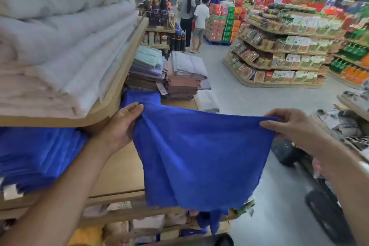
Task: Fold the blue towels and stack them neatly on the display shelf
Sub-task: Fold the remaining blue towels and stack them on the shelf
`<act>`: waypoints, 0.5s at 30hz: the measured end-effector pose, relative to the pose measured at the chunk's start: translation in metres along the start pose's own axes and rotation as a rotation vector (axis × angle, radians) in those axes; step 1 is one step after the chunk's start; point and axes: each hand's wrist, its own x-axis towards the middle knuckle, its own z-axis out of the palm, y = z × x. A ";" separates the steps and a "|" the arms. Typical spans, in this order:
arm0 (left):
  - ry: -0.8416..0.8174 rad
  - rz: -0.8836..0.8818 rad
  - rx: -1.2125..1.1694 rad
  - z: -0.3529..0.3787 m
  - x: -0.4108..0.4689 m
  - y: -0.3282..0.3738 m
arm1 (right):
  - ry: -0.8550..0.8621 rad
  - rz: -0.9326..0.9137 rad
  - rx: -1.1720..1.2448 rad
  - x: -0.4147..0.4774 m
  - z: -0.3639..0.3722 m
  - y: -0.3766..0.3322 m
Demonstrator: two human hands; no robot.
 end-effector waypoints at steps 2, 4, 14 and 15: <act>0.082 0.030 0.209 -0.016 -0.008 -0.011 | 0.014 0.058 -0.063 0.008 0.018 0.022; 0.150 0.056 0.331 -0.032 -0.017 -0.019 | -0.008 0.063 -0.105 0.014 0.033 0.039; -0.072 -0.180 -0.014 -0.100 -0.079 -0.008 | -0.597 0.266 0.367 0.011 0.049 0.044; -0.031 -0.177 0.005 -0.102 -0.077 -0.007 | -0.570 0.267 0.356 0.017 0.055 0.046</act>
